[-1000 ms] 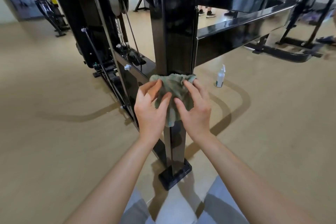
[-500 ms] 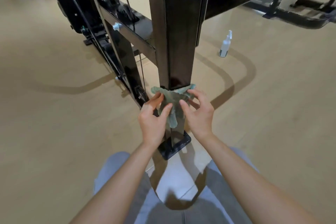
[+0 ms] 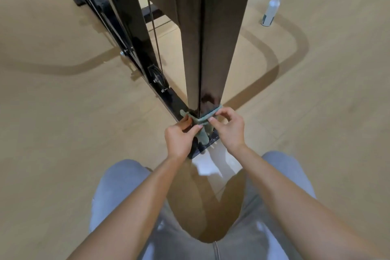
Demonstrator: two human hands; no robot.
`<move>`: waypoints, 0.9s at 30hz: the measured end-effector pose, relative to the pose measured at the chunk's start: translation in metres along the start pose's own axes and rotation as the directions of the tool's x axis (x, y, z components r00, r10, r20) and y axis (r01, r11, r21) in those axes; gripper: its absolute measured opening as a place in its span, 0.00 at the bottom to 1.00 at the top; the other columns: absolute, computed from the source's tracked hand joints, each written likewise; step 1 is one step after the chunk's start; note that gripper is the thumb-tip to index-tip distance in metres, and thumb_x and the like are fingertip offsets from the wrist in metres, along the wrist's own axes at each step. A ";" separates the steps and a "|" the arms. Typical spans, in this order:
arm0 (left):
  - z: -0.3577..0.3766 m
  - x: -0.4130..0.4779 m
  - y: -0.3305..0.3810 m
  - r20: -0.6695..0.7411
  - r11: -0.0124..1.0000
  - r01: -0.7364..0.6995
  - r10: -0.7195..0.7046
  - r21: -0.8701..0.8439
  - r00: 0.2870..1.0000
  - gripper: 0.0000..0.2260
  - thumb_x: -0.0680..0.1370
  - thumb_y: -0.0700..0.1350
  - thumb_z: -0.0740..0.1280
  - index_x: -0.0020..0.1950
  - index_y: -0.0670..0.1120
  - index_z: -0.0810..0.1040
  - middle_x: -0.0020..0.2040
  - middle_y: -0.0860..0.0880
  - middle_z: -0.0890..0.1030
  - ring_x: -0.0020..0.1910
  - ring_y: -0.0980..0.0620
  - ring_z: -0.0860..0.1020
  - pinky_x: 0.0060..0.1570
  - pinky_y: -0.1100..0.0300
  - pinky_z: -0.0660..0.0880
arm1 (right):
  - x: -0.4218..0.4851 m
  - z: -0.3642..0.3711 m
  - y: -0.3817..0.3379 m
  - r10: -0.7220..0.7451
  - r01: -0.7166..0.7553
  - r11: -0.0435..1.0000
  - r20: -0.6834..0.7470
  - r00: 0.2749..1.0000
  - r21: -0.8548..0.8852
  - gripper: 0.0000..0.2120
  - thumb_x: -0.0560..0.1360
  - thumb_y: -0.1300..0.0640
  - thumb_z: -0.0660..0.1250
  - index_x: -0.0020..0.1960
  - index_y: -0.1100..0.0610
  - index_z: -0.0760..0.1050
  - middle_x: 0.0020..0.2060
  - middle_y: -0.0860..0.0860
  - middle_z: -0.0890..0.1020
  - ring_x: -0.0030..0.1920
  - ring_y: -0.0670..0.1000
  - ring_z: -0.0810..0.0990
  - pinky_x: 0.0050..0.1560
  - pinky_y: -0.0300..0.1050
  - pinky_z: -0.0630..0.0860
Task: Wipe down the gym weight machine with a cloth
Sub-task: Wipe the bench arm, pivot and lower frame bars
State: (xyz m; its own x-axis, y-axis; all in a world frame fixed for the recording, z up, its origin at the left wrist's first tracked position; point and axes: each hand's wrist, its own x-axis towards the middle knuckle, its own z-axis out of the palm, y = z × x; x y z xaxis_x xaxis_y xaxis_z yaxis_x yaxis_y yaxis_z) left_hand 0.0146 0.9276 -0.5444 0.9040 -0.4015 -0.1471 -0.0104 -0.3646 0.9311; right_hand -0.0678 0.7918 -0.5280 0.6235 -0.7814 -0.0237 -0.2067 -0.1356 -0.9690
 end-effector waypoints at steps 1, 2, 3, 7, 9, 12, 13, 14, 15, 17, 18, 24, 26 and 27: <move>0.002 0.003 -0.011 0.034 1.000 0.020 -0.020 0.012 0.999 0.20 0.70 0.52 0.78 0.59 0.45 0.85 0.55 0.51 0.86 0.56 0.57 0.83 0.60 0.50 0.80 | 0.001 0.002 0.009 0.016 -0.016 1.000 0.019 1.000 -0.009 0.08 0.70 0.68 0.76 0.44 0.61 0.78 0.44 0.51 0.83 0.49 0.46 0.81 0.56 0.36 0.76; 0.005 0.006 -0.021 0.057 0.999 0.030 -0.031 0.023 0.998 0.20 0.69 0.53 0.77 0.58 0.46 0.86 0.54 0.52 0.87 0.55 0.56 0.84 0.59 0.48 0.81 | 0.002 0.003 0.019 0.034 -0.034 0.999 0.035 0.999 -0.013 0.09 0.70 0.68 0.76 0.44 0.61 0.77 0.44 0.52 0.84 0.50 0.47 0.82 0.55 0.37 0.76; 0.008 0.008 -0.029 0.072 0.999 0.039 -0.041 0.029 0.997 0.19 0.69 0.53 0.77 0.57 0.47 0.86 0.53 0.52 0.87 0.54 0.56 0.84 0.58 0.48 0.81 | 0.002 0.005 0.027 0.052 -0.051 0.999 0.044 0.998 -0.019 0.09 0.70 0.69 0.76 0.43 0.61 0.76 0.44 0.52 0.84 0.50 0.49 0.82 0.55 0.38 0.77; 0.017 0.017 -0.054 0.098 0.995 0.094 -0.098 0.043 0.990 0.16 0.70 0.48 0.79 0.57 0.47 0.86 0.50 0.55 0.87 0.51 0.58 0.85 0.56 0.50 0.82 | 0.002 0.015 0.059 0.139 -0.137 0.990 0.065 0.988 -0.033 0.10 0.70 0.69 0.76 0.43 0.62 0.74 0.46 0.56 0.84 0.51 0.54 0.83 0.55 0.50 0.82; 0.022 0.020 -0.069 0.100 0.988 0.140 -0.146 0.058 0.984 0.17 0.69 0.47 0.80 0.56 0.47 0.87 0.48 0.56 0.87 0.48 0.59 0.85 0.55 0.51 0.82 | 0.002 0.020 0.073 0.179 -0.177 0.983 0.064 0.982 -0.045 0.11 0.70 0.69 0.76 0.43 0.60 0.74 0.46 0.56 0.84 0.51 0.56 0.83 0.54 0.55 0.82; 0.032 0.023 -0.089 0.090 0.982 0.162 -0.171 0.098 0.981 0.15 0.68 0.49 0.79 0.53 0.47 0.88 0.44 0.55 0.87 0.46 0.58 0.85 0.52 0.52 0.83 | 0.002 0.028 0.091 0.242 -0.240 0.970 0.060 0.968 -0.046 0.12 0.71 0.70 0.75 0.44 0.60 0.73 0.47 0.54 0.84 0.51 0.52 0.83 0.53 0.49 0.82; 0.035 0.024 -0.095 0.085 0.979 0.171 -0.180 0.111 0.980 0.13 0.69 0.48 0.79 0.51 0.47 0.88 0.43 0.55 0.87 0.45 0.58 0.85 0.50 0.53 0.82 | 0.002 0.031 0.097 0.271 -0.270 0.962 0.058 0.961 -0.039 0.11 0.72 0.71 0.73 0.44 0.61 0.72 0.47 0.54 0.84 0.50 0.51 0.83 0.51 0.44 0.82; 0.038 0.025 -0.102 0.081 0.976 0.178 -0.188 0.124 0.979 0.11 0.69 0.47 0.79 0.50 0.47 0.88 0.42 0.54 0.87 0.44 0.58 0.85 0.48 0.55 0.82 | 0.000 0.035 0.105 0.304 -0.304 0.953 0.057 0.951 -0.013 0.11 0.72 0.73 0.72 0.45 0.62 0.72 0.47 0.54 0.83 0.49 0.50 0.83 0.49 0.40 0.82; 0.041 0.026 -0.107 0.075 0.972 0.190 -0.202 0.138 0.977 0.09 0.70 0.46 0.79 0.48 0.46 0.88 0.42 0.54 0.87 0.42 0.58 0.84 0.45 0.59 0.81 | -0.001 0.038 0.111 0.343 -0.344 0.939 0.059 0.938 0.020 0.11 0.73 0.74 0.71 0.46 0.63 0.71 0.48 0.55 0.83 0.50 0.51 0.83 0.48 0.38 0.82; 0.046 0.027 -0.120 0.064 0.963 0.232 -0.243 0.141 0.968 0.07 0.71 0.45 0.79 0.46 0.44 0.87 0.40 0.51 0.86 0.39 0.57 0.82 0.38 0.66 0.76 | -0.003 0.046 0.125 0.398 -0.405 0.908 0.076 0.914 0.108 0.12 0.74 0.75 0.69 0.48 0.63 0.70 0.50 0.57 0.82 0.51 0.53 0.84 0.49 0.39 0.82; 0.049 0.027 -0.126 0.054 0.960 0.246 -0.254 0.134 0.966 0.07 0.71 0.45 0.79 0.45 0.43 0.87 0.40 0.50 0.86 0.39 0.55 0.82 0.36 0.67 0.74 | -0.005 0.050 0.134 0.414 -0.420 0.898 0.074 0.907 0.133 0.12 0.74 0.75 0.68 0.48 0.62 0.70 0.51 0.58 0.81 0.51 0.54 0.84 0.50 0.40 0.82; 0.069 0.028 -0.156 0.106 0.858 0.505 -0.496 -0.093 0.862 0.08 0.76 0.37 0.74 0.55 0.38 0.83 0.47 0.43 0.86 0.45 0.48 0.85 0.44 0.59 0.82 | -0.011 0.069 0.170 0.521 -0.528 0.827 0.090 0.849 0.192 0.14 0.77 0.72 0.67 0.57 0.62 0.66 0.55 0.62 0.76 0.48 0.56 0.80 0.47 0.55 0.82; 0.074 0.031 -0.161 0.167 0.804 0.563 -0.539 -0.191 0.826 0.09 0.78 0.33 0.70 0.58 0.38 0.80 0.49 0.44 0.85 0.47 0.48 0.85 0.46 0.57 0.82 | -0.012 0.073 0.170 0.608 -0.618 0.746 0.125 0.784 0.248 0.16 0.79 0.71 0.65 0.62 0.60 0.64 0.56 0.58 0.75 0.53 0.57 0.81 0.49 0.57 0.83; 0.076 0.031 -0.159 0.188 0.774 0.585 -0.554 -0.242 0.811 0.10 0.79 0.31 0.68 0.59 0.39 0.79 0.50 0.44 0.84 0.47 0.49 0.84 0.46 0.58 0.82 | -0.012 0.074 0.169 0.636 -0.650 0.712 0.149 0.757 0.266 0.17 0.79 0.70 0.64 0.64 0.59 0.64 0.58 0.59 0.75 0.56 0.59 0.81 0.51 0.59 0.83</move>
State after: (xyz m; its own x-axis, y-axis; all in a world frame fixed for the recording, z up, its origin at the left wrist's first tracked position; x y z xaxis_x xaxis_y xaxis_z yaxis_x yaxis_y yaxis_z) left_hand 0.0119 0.9096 -0.7222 0.6588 -0.2814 -0.6977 0.6238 -0.3139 0.7158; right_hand -0.0543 0.8231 -0.7096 0.4536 -0.5871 -0.6705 -0.3519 0.5732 -0.7400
